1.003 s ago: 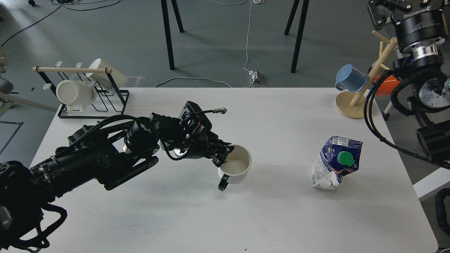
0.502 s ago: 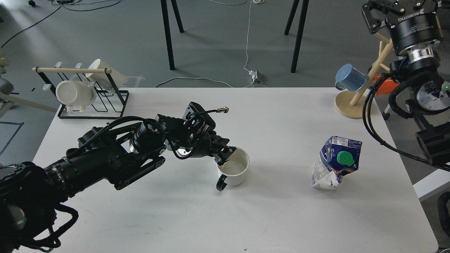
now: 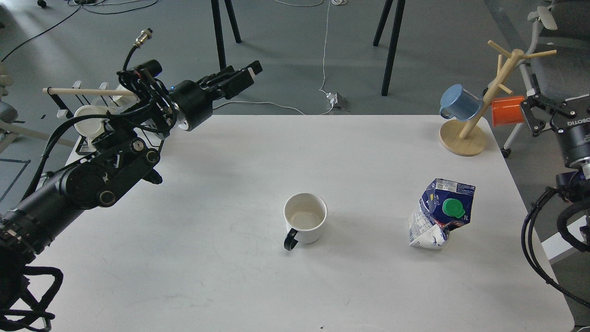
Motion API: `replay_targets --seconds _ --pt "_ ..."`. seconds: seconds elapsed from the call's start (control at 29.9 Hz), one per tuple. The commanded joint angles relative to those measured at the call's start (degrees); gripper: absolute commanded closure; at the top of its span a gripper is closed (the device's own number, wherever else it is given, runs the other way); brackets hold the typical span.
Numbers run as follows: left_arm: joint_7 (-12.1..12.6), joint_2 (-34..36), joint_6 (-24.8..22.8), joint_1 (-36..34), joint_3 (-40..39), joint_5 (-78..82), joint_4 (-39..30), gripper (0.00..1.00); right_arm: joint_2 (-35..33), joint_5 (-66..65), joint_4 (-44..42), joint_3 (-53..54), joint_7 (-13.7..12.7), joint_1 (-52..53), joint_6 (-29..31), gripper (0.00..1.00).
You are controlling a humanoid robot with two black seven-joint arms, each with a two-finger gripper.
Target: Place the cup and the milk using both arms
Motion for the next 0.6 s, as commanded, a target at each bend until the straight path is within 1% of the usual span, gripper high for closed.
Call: replay_targets --seconds 0.0,0.07,0.13,0.23,0.27,0.33,0.4,0.5,0.57 --pt "0.27 2.87 0.50 0.29 -1.46 -22.82 0.24 0.01 -0.04 0.46 0.34 2.42 0.17 -8.80 0.00 0.01" --pt "0.18 4.10 0.50 0.29 -1.46 -34.43 0.59 0.00 0.05 0.46 0.95 2.59 0.26 -12.76 0.00 0.01" --pt "0.10 4.98 0.41 0.29 -1.38 -42.62 2.08 0.00 0.05 0.46 1.92 2.51 0.17 -16.62 0.00 0.01" --pt "0.09 4.90 -0.02 0.37 -1.38 -47.22 4.89 0.00 0.57 0.37 2.89 1.63 0.17 -20.85 0.00 0.01" --pt "0.27 4.81 -0.90 0.37 -1.46 -47.93 5.77 0.00 0.84 0.37 3.24 1.28 0.17 -21.91 0.00 0.01" --pt "0.45 4.63 -3.62 0.37 -1.81 -50.21 7.35 0.00 1.45 0.37 4.29 0.05 0.17 -24.02 0.00 0.01" --pt "0.45 4.63 -7.83 0.37 -2.08 -57.21 8.85 0.00 2.59 0.37 5.43 -1.35 0.35 -25.86 0.00 0.01" --pt "0.45 4.63 -16.17 0.72 -2.78 -75.82 12.53 0.00 6.28 -0.06 6.14 -3.29 0.43 -27.97 0.00 0.01" --pt "0.53 4.55 -19.96 0.99 -2.61 -84.81 15.34 0.00 8.48 -0.42 6.23 -4.43 0.43 -29.29 0.00 0.01"
